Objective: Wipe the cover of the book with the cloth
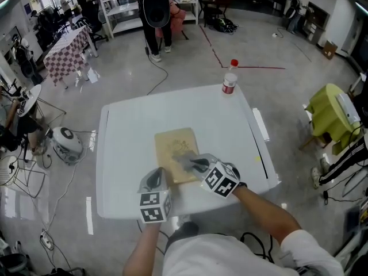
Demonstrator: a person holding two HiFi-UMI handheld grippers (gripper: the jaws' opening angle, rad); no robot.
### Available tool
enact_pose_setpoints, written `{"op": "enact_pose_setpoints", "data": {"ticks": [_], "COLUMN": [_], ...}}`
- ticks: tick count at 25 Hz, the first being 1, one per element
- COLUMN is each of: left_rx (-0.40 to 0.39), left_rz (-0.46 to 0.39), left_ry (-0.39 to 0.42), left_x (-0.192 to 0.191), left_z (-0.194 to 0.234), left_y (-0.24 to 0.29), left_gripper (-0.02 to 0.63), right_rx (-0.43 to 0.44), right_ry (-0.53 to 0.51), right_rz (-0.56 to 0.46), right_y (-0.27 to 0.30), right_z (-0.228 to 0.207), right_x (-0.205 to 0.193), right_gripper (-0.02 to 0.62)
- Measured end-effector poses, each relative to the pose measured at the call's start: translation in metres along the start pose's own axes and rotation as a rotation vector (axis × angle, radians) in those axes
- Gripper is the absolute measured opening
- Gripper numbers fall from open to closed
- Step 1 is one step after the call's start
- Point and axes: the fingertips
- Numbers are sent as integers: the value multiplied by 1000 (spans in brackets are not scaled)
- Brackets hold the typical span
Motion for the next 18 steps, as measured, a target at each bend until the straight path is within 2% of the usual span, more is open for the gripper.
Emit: {"op": "enact_pose_setpoints", "data": {"ticks": [13,18], "left_rx": [16,20], "left_rz": [-1,2], "left_ry": [-9,-19], "left_x": [-6,-8], "left_z": [-6,1], "left_y": [3,6], "left_gripper": [6,6], "right_rx": [133,156], "right_ry": [39,48], "right_rz": [-9,-50], "right_y": [-30,-34], "right_z": [49,46], "right_x": [-12,7], "right_gripper": [17,17]}}
Point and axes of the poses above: the fingertips, and each gripper's own axes: y forward along the fingers, z to its left, x out of its top, and after that the axes turned 6 degrees about -z, right-handed
